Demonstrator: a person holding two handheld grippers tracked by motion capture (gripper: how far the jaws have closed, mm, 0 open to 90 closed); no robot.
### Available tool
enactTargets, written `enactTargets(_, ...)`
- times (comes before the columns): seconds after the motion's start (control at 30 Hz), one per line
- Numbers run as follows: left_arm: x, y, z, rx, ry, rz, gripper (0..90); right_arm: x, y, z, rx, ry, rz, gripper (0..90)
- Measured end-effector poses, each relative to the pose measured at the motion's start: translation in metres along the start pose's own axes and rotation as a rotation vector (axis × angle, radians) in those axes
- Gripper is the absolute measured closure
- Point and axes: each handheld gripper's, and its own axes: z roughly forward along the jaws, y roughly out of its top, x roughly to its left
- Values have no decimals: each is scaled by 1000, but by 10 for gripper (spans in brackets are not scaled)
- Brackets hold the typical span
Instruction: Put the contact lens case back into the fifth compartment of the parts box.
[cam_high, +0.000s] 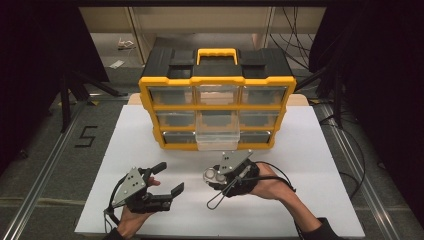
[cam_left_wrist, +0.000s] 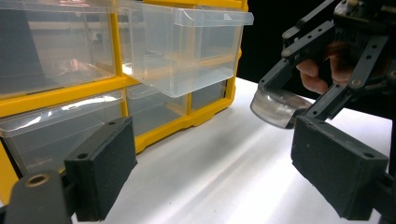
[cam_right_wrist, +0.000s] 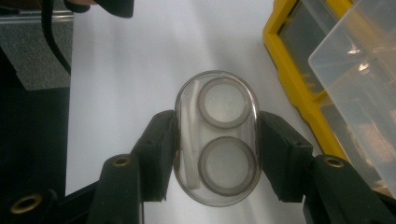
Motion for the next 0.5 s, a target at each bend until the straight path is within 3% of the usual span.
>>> enactTargets(0.5, 0, 0, 1, 2, -1, 0, 136, -1, 8, -22, -70, -27, -5, 494)
